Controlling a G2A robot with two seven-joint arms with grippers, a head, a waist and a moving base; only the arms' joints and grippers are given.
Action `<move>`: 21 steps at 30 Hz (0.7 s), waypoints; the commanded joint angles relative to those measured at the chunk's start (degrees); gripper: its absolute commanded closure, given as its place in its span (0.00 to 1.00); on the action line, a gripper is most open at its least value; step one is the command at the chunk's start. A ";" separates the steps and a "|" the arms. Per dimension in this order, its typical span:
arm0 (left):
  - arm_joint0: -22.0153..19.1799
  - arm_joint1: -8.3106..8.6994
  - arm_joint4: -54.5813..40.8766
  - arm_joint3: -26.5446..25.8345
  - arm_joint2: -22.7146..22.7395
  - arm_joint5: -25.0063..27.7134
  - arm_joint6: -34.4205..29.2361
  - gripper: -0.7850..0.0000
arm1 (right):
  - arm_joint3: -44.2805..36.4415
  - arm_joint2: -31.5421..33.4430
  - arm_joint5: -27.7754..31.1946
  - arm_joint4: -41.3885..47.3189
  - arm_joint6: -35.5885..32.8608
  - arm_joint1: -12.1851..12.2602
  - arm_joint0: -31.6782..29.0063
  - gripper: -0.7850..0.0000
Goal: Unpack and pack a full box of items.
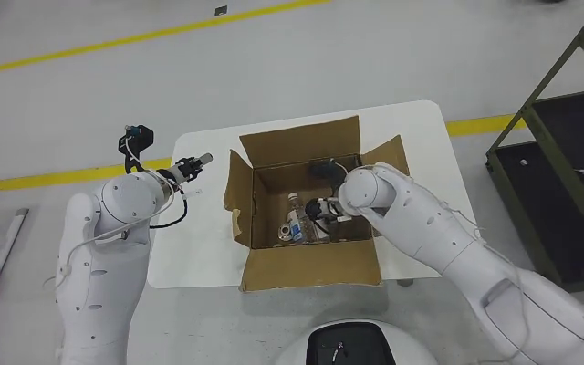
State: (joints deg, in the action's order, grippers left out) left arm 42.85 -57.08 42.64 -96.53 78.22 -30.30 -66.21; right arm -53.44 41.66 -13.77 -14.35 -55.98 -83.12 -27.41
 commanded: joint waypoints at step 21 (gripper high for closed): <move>0.00 0.00 0.00 0.00 0.00 0.00 0.00 0.00 | -49.31 54.87 13.38 6.16 2.07 13.30 -37.50 1.00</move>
State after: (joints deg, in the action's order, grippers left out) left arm 42.85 -57.08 42.64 -96.53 78.22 -30.30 -66.21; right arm -102.82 96.58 -0.39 -8.39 -53.83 -69.80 -65.03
